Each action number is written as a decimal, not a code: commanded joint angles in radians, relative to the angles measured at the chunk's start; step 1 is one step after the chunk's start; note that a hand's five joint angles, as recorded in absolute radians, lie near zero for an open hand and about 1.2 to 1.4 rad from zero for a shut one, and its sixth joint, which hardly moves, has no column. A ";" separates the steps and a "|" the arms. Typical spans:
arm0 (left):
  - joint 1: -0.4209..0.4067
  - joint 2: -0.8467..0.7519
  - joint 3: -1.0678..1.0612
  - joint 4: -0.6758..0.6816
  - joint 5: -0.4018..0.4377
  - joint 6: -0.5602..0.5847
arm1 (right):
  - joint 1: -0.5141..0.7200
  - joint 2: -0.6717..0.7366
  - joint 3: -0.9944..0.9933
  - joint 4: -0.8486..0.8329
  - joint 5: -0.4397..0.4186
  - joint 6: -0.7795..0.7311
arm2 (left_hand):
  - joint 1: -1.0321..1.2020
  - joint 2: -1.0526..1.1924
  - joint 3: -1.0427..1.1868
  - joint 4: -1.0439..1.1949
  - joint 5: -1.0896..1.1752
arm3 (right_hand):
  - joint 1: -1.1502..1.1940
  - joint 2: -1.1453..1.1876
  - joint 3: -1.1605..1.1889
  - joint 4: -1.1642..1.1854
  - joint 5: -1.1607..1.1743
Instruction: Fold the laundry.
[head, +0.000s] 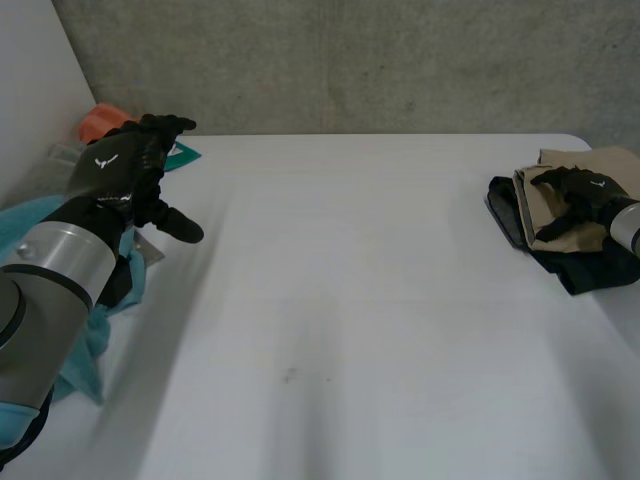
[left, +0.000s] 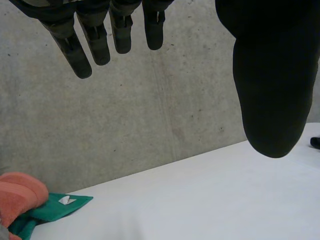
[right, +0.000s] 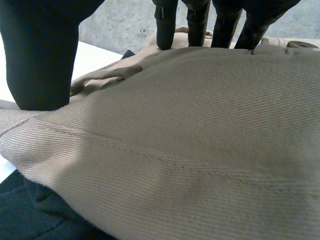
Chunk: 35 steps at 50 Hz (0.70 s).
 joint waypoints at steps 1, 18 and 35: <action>0.000 -0.001 0.001 0.000 0.001 0.000 | 0.003 -0.066 0.007 0.002 0.002 -0.034 | -0.025 -0.027 -0.032 -0.026 -0.043 | -0.019 -0.038 -0.020 -0.029 -0.052; 0.000 0.001 0.000 -0.002 0.001 0.000 | 0.000 -0.313 0.084 -0.060 0.079 -0.029 | -0.025 -0.027 -0.032 -0.026 -0.043 | -0.019 -0.038 -0.020 -0.029 -0.052; 0.000 0.002 0.000 -0.002 0.001 0.000 | -0.054 -0.026 0.021 -0.079 0.091 -0.093 | -0.025 -0.027 -0.032 -0.026 -0.043 | -0.019 -0.038 -0.020 -0.029 -0.052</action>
